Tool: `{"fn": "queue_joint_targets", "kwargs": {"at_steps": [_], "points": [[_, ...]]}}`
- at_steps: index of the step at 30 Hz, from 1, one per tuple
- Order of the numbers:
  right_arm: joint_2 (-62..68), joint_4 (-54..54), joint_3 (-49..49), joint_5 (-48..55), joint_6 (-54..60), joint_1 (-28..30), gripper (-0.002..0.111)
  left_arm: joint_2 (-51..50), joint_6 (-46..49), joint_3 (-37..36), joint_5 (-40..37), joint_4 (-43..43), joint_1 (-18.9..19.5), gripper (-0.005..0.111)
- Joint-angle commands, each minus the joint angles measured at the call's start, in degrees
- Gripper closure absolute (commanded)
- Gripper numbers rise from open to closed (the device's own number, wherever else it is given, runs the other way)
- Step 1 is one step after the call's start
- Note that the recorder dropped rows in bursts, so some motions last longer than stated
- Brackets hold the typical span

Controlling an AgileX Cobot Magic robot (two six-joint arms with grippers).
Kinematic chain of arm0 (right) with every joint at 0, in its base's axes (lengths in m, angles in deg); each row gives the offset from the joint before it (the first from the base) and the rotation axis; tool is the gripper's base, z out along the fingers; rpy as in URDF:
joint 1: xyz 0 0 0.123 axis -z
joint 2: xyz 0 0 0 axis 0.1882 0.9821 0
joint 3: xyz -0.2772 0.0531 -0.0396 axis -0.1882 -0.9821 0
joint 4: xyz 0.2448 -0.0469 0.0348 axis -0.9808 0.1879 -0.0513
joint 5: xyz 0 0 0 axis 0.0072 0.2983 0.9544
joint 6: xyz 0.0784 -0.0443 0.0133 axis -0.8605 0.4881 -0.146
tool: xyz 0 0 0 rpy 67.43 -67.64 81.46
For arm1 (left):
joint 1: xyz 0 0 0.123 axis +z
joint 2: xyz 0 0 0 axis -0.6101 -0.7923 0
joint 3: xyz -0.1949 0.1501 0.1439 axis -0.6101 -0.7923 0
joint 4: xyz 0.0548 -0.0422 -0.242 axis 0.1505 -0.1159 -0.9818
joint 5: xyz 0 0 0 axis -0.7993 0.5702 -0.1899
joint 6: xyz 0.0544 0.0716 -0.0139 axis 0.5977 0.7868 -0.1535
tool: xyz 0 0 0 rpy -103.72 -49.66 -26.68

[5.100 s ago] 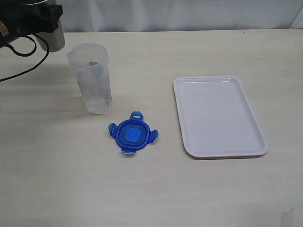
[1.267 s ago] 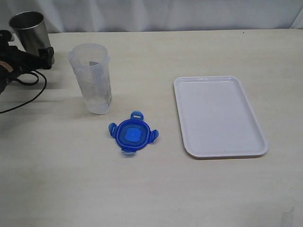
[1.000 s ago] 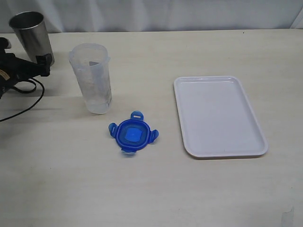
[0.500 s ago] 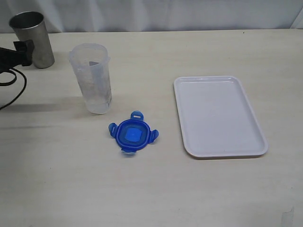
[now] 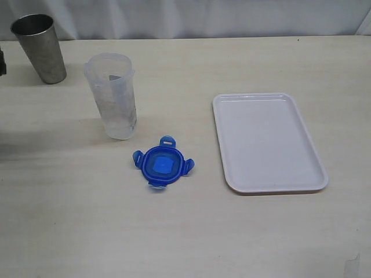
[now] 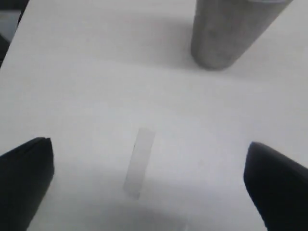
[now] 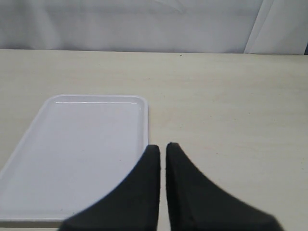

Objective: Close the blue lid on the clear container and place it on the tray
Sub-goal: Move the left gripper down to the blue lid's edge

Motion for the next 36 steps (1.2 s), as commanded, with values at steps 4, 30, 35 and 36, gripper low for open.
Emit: {"fn": "queue_joint_targets", "kwargs": {"at_steps": [4, 30, 35, 36], "points": [[-0.3, 0.2, -0.2, -0.1, 0.2, 0.2, 0.104, 0.5, 19.0, 3.5, -23.0, -17.7, 0.1, 0.003], [-0.3, 0.2, -0.2, -0.1, 0.2, 0.2, 0.104, -7.1, 10.1, -3.2, -11.8, -19.4, -37.4, 0.003], [-0.3, 0.2, -0.2, -0.1, 0.2, 0.2, 0.104, -7.4, 7.3, -3.2, -7.0, -14.7, -40.8, 0.003], [-0.3, 0.2, -0.2, -0.1, 0.2, 0.2, 0.104, -7.4, 7.6, -3.2, -6.5, -14.7, -40.8, 0.003]]}}
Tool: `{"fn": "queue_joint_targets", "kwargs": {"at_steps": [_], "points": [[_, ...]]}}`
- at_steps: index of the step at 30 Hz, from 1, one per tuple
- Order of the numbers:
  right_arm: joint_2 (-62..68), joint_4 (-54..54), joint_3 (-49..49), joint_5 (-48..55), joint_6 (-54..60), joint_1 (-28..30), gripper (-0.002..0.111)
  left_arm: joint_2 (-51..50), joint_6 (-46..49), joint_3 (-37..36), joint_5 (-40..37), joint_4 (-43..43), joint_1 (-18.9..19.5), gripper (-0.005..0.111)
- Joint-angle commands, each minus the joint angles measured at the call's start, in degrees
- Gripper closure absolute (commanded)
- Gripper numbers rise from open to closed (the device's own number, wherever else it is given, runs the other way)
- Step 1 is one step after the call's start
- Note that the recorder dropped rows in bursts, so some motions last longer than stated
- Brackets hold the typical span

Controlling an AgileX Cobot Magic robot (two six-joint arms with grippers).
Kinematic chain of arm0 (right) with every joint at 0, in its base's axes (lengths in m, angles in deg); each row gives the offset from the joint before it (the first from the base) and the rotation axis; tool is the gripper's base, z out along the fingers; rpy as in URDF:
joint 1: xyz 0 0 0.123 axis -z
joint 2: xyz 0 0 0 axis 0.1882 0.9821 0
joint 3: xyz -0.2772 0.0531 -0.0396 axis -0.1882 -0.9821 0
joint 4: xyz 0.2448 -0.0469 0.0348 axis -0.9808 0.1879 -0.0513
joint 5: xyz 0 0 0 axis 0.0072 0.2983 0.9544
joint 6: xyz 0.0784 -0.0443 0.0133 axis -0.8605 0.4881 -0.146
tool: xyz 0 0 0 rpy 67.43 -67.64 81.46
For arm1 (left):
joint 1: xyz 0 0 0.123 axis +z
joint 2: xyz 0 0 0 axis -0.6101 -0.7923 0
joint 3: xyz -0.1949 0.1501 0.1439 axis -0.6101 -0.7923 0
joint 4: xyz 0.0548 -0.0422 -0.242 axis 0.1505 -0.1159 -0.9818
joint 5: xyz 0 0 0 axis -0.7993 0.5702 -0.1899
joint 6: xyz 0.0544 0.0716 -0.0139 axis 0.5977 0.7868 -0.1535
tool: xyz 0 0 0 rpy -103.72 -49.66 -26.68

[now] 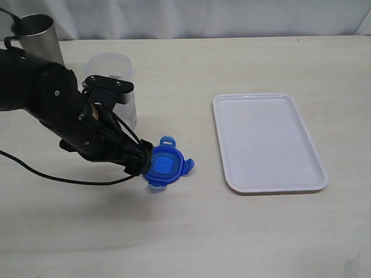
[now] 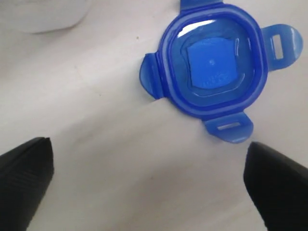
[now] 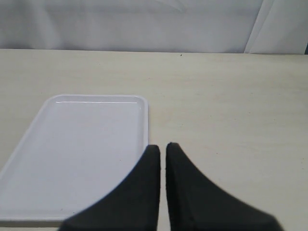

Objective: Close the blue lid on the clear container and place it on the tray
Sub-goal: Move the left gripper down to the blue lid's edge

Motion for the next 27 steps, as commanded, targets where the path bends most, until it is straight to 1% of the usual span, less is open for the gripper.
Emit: {"fn": "queue_joint_targets", "kwargs": {"at_steps": [1, 9, 11, 12, 18, 20, 21, 22, 23, 27], "points": [[-0.3, 0.2, -0.2, -0.2, 0.2, 0.2, 0.104, 0.0, 0.3, 0.0, 3.3, 2.4, -0.6, 0.003], [-0.3, 0.2, -0.2, -0.2, 0.2, 0.2, 0.104, 0.0, -2.3, 0.0, 3.8, 3.3, -0.6, 0.003], [-0.3, 0.2, -0.2, -0.2, 0.2, 0.2, 0.104, 0.0, -3.8, 0.0, 4.0, 3.3, -0.6, 0.003], [-0.3, 0.2, -0.2, -0.2, 0.2, 0.2, 0.104, 0.0, -6.4, 0.0, 3.2, 3.3, -0.6, 0.003], [-0.3, 0.2, -0.2, -0.2, 0.2, 0.2, 0.104, 0.0, -8.0, 0.0, 3.9, 4.7, -0.6, 0.004], [-0.3, 0.2, -0.2, -0.2, 0.2, 0.2, 0.104, 0.0, -8.0, 0.0, 4.2, 4.8, -0.6, 0.020], [-0.3, 0.2, -0.2, -0.2, 0.2, 0.2, 0.104, 0.0, -7.5, 0.0, 4.6, 4.8, -0.6, 0.034], [-0.3, 0.2, -0.2, -0.2, 0.2, 0.2, 0.104, 0.0, -6.9, 0.0, 4.6, 4.8, -0.6, 0.039], [-0.3, 0.2, -0.2, -0.2, 0.2, 0.2, 0.104, 0.0, -6.3, 0.0, 4.6, 4.8, -0.6, 0.043], [-0.3, 0.2, -0.2, -0.2, 0.2, 0.2, 0.104, 0.0, -6.5, 0.0, 5.3, 4.3, -0.6, 0.043]]}}
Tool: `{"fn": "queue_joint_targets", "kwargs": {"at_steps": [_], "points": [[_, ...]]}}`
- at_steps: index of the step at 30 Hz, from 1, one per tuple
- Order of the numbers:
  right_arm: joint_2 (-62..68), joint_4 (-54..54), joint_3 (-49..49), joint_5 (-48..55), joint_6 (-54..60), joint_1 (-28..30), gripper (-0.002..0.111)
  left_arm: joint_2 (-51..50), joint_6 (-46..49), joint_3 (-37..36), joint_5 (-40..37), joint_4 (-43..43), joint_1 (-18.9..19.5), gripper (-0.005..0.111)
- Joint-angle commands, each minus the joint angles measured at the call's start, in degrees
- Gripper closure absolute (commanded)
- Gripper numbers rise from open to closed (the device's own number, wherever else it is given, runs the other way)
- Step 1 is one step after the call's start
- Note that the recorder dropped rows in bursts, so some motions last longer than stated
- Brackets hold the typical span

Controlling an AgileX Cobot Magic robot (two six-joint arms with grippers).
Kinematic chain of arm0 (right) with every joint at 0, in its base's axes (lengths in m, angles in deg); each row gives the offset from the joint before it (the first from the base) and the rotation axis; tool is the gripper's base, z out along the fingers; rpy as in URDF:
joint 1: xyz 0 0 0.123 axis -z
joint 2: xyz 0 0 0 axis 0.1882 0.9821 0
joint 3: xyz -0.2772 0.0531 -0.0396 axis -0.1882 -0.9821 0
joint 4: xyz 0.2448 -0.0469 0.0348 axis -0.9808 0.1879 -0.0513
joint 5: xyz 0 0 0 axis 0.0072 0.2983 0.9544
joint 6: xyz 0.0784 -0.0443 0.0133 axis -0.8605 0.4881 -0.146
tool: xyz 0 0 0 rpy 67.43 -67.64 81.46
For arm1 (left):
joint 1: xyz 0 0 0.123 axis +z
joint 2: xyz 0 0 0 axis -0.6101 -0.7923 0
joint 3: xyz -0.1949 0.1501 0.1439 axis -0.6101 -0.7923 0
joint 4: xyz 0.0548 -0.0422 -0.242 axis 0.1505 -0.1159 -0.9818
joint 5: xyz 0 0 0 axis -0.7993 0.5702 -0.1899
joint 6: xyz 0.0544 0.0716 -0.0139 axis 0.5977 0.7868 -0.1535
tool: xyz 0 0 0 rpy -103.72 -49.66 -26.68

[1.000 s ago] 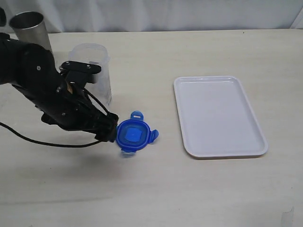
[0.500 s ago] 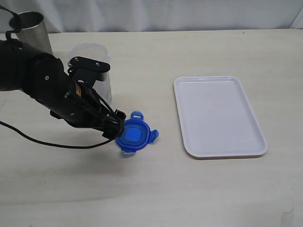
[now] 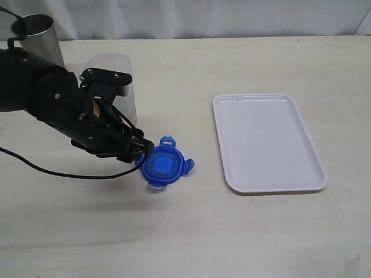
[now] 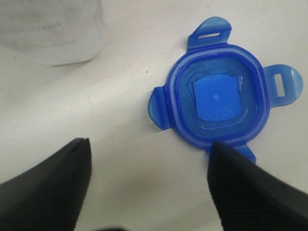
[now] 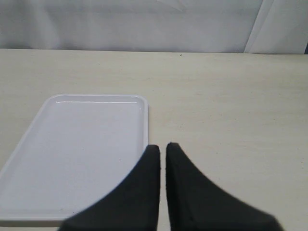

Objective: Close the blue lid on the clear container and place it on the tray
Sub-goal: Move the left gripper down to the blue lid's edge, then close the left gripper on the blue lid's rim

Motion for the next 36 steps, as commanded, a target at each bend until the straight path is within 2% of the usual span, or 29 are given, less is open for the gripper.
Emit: {"fn": "queue_joint_targets", "kwargs": {"at_steps": [1, 13, 19, 26, 29, 36], "points": [[-0.3, 0.2, -0.2, -0.2, 0.2, 0.2, 0.104, 0.0, 0.2, 0.0, 1.8, -0.2, -0.2, 0.044], [-0.3, 0.2, -0.2, -0.2, 0.2, 0.2, 0.104, 0.0, 0.2, 0.0, 3.0, -1.3, -0.2, 0.044], [-0.3, 0.2, -0.2, -0.2, 0.2, 0.2, 0.104, -0.1, 0.2, 0.0, 3.8, -2.8, -0.2, 0.062], [-0.3, 0.2, -0.2, -0.2, 0.2, 0.2, 0.104, -0.2, 0.2, -0.2, 4.2, -3.6, -0.2, 0.062], [-0.3, 0.2, -0.2, -0.2, 0.2, 0.2, 0.104, -1.1, 0.4, -1.3, 5.6, -6.4, -0.2, 0.062], [-0.3, 0.2, -0.2, -0.2, 0.2, 0.2, 0.104, -4.3, 0.7, -1.8, 9.2, -5.7, -0.2, 0.062]]}}
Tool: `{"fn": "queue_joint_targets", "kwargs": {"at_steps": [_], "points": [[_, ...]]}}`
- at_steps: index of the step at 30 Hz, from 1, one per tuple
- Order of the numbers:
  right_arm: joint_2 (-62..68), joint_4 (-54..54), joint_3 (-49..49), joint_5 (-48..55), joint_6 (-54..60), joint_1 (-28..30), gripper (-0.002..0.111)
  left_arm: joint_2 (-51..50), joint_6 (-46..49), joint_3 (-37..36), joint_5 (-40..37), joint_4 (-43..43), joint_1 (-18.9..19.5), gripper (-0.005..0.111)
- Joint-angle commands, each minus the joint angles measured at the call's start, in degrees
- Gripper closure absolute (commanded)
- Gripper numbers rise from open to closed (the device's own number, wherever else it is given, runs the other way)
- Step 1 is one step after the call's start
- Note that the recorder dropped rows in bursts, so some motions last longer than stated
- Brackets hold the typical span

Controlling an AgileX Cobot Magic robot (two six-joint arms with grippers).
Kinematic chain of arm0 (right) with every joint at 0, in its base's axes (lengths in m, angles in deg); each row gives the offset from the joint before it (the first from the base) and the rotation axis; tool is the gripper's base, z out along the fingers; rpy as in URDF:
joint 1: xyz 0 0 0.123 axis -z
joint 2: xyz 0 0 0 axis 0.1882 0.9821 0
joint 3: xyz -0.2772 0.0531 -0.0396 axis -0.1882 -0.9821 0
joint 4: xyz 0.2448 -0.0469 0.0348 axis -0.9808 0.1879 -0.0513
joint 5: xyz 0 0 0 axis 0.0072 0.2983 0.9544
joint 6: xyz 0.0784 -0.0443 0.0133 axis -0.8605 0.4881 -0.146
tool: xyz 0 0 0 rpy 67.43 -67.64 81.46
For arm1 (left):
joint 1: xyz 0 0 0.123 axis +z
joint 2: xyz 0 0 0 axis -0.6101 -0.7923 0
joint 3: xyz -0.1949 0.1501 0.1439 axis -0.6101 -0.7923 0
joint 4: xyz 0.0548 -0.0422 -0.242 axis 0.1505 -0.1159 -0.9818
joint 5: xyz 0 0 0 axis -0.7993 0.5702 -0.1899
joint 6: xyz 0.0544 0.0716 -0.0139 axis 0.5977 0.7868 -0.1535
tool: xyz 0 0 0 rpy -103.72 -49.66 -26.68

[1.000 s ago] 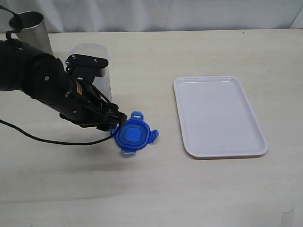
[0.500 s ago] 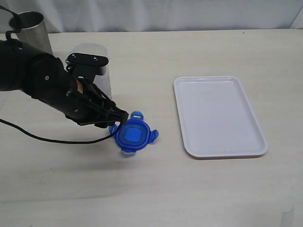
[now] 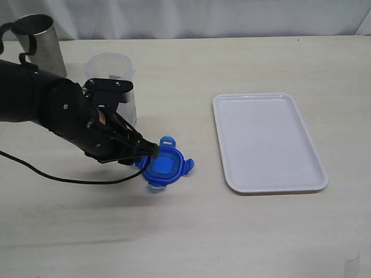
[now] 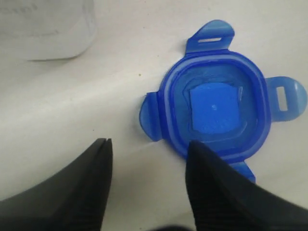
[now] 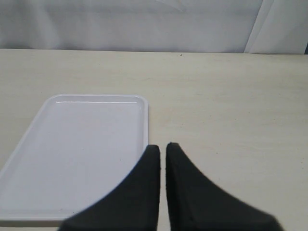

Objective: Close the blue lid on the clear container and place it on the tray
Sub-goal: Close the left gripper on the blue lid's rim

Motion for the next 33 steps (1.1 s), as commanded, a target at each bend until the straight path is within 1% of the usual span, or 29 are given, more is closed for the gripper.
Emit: {"fn": "queue_joint_targets", "kwargs": {"at_steps": [1, 5, 13, 16, 26, 33], "points": [[-0.3, 0.2, -0.2, -0.2, 0.2, 0.2, 0.104, -0.7, 0.2, -0.1, 3.9, -0.7, -0.2, 0.062], [-0.3, 0.2, -0.2, -0.2, 0.2, 0.2, 0.104, -1.3, 0.2, -0.1, 6.3, -0.9, -0.2, 0.062], [-0.3, 0.2, -0.2, -0.2, 0.2, 0.2, 0.104, -4.8, 0.2, -0.1, 6.0, -0.9, -0.2, 0.062], [-0.3, 0.2, -0.2, -0.2, 0.2, 0.2, 0.104, -6.0, 0.2, -0.1, 6.8, -2.5, -0.2, 0.062], [-0.3, 0.2, -0.2, -0.2, 0.2, 0.2, 0.104, -6.1, 0.2, -0.1, 8.9, -5.6, -0.2, 0.062], [-0.3, 0.2, -0.2, -0.2, 0.2, 0.2, 0.104, -6.1, 0.2, -0.1, 8.9, -4.9, -1.5, 0.063]]}}
